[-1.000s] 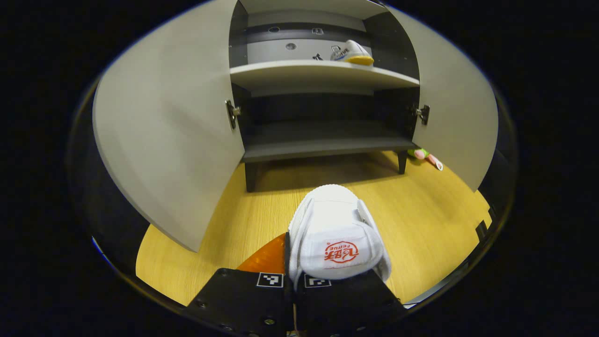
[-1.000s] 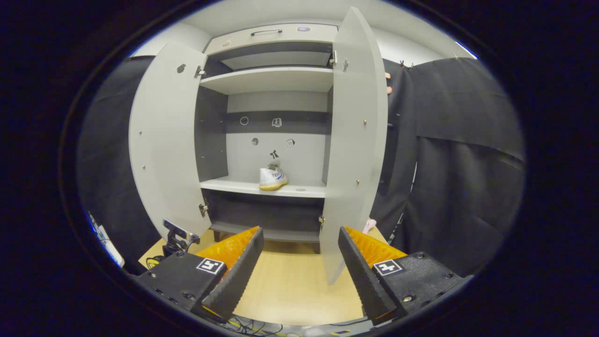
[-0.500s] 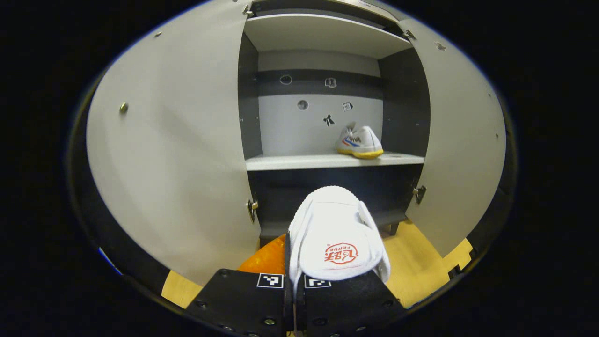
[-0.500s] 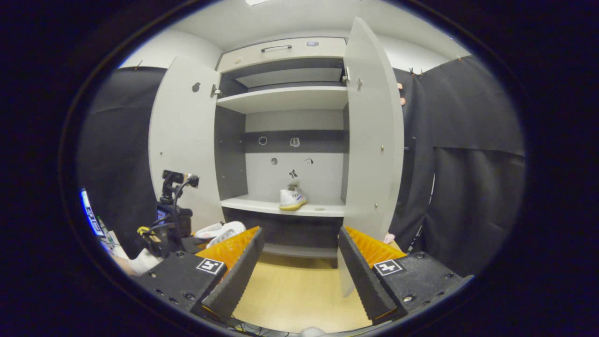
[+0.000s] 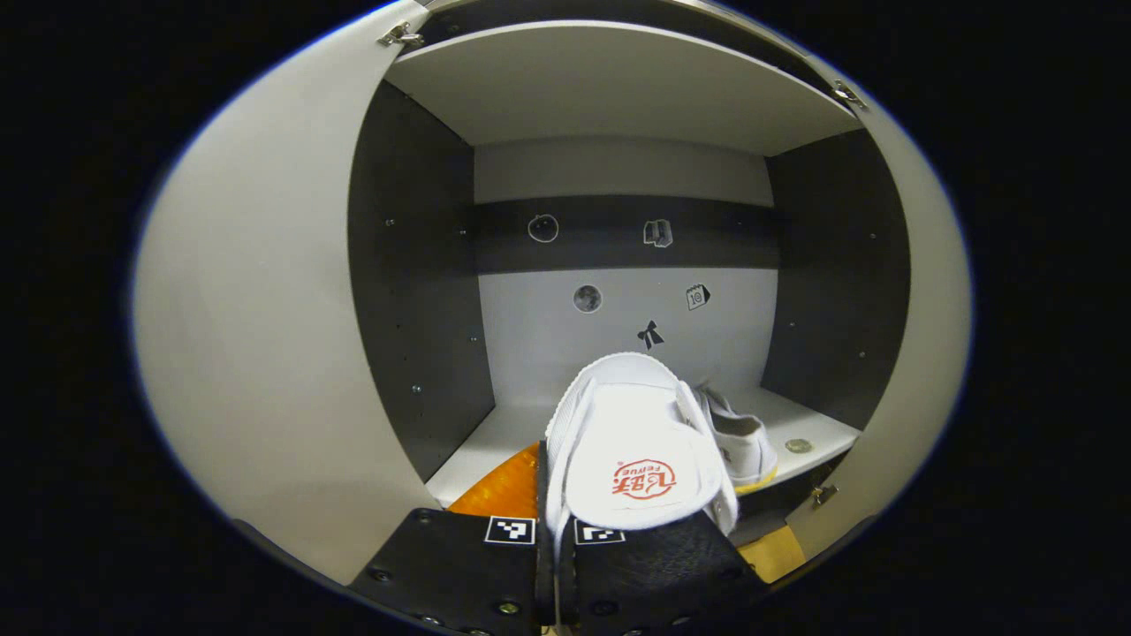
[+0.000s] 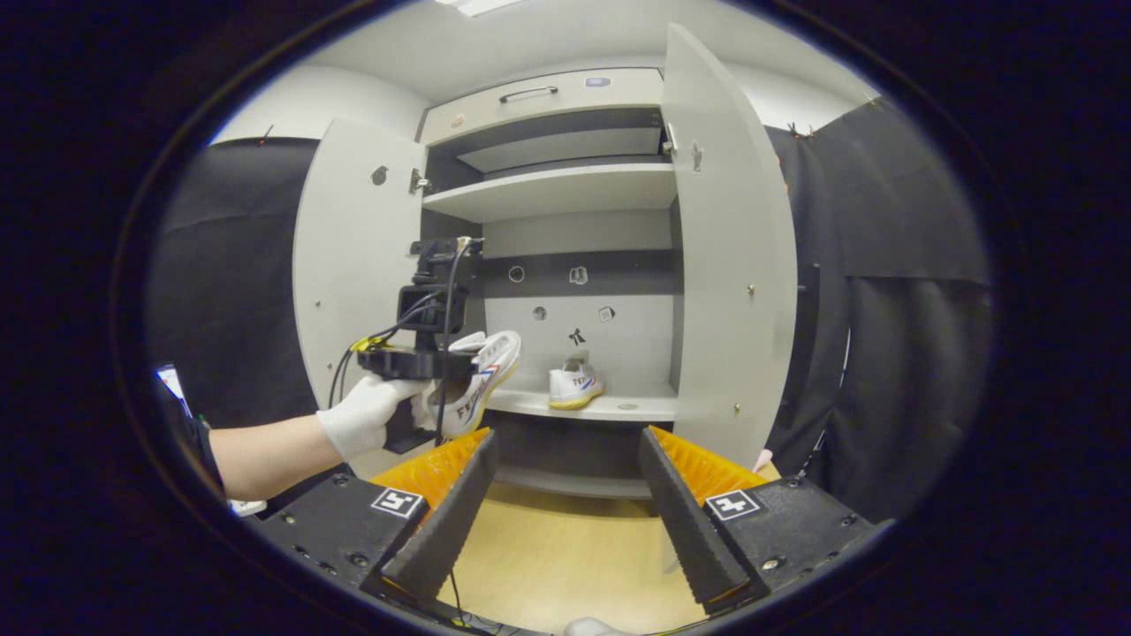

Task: Grab one shoe with the right hand and put it into the shoe cabinet, grab the other shoe with the left hand and put it into the shoe cabinet; then close the right door with the right hand and the left door with the left hand.

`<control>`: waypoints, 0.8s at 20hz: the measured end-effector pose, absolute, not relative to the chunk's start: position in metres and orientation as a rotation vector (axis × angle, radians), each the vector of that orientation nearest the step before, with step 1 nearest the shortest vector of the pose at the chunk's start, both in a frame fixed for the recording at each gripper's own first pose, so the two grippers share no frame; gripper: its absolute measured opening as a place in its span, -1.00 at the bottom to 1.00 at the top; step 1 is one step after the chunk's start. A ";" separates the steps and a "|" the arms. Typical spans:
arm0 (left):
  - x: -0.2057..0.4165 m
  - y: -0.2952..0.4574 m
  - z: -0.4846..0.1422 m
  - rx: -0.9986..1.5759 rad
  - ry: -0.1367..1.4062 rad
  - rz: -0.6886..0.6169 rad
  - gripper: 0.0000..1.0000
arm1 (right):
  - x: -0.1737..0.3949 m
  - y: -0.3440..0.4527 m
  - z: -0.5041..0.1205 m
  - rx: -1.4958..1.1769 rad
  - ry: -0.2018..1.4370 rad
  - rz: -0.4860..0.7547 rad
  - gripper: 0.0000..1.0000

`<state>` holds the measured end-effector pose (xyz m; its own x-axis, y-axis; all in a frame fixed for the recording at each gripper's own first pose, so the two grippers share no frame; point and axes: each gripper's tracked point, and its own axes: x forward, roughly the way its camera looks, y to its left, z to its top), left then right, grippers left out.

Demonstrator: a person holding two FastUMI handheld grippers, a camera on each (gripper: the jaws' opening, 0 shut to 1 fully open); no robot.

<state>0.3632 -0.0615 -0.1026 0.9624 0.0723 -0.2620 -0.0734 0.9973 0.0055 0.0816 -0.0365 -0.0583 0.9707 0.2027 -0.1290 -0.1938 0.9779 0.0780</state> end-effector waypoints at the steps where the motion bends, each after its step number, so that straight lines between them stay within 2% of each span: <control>1: 0.376 -0.060 -0.105 0.000 0.272 0.081 -0.78 | 0.083 -0.038 -0.057 0.068 0.139 0.203 1.00; 7: 0.467 -0.059 -0.155 0.004 0.432 0.119 -0.78 | 0.088 -0.050 -0.054 0.043 0.166 0.189 1.00; 11: 0.475 -0.065 -0.190 0.020 0.632 0.091 -0.77 | 0.092 -0.054 -0.060 0.060 0.195 0.186 1.00; 15: 0.473 -0.068 -0.206 0.144 0.752 0.039 -0.74 | 0.096 -0.048 -0.065 0.078 0.220 0.208 1.00; 16: 0.473 -0.069 -0.203 0.136 0.756 0.032 -0.92 | 0.097 -0.046 -0.064 0.079 0.218 0.214 1.00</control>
<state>0.4727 -0.0688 -0.2033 0.7276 0.0780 -0.6815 0.0196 0.9907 0.1344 0.0965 -0.0460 -0.0639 0.9538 0.2186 -0.2062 -0.2016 0.9743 0.1004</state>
